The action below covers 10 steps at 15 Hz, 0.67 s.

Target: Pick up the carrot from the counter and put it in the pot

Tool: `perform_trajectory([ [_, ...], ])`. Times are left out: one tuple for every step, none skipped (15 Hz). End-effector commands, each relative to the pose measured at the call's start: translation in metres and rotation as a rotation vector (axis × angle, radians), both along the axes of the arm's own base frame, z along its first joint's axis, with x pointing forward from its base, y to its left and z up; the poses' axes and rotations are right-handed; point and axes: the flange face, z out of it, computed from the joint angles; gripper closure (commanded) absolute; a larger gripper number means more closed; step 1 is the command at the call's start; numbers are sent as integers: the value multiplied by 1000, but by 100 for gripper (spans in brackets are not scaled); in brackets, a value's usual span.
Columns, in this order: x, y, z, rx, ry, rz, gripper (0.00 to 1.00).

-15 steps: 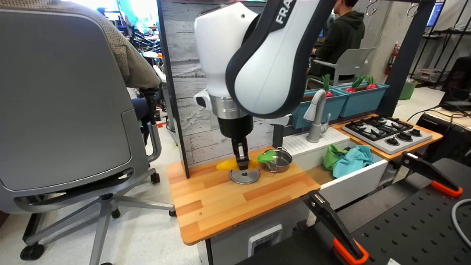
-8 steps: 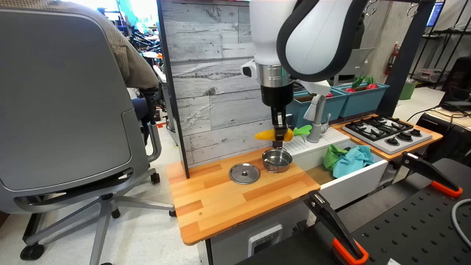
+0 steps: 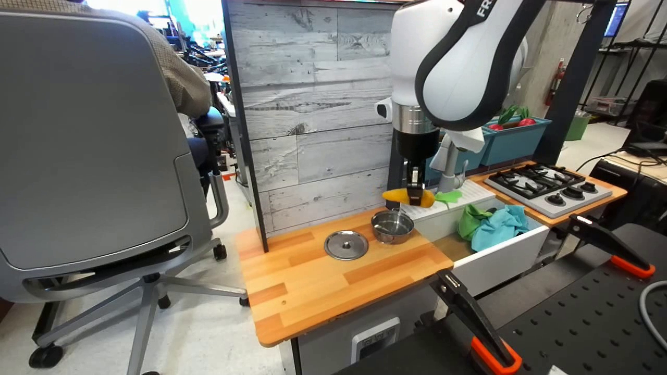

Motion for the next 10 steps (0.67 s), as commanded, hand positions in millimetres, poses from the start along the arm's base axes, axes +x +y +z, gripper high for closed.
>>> perform_trajectory([
  [16,-1,-25,46,-5,-58,97],
  [19,1,-31,49,-1,-67,97],
  [22,4,-36,51,3,-73,97],
  [26,6,-40,53,3,-76,97],
  [30,9,-43,53,1,-78,97],
  [33,11,-46,54,0,-77,97],
  [37,14,-49,53,-1,-76,97],
  [41,16,-51,55,-1,-76,97],
  [45,18,-54,56,0,-80,97],
  [50,20,-57,57,2,-82,97],
])
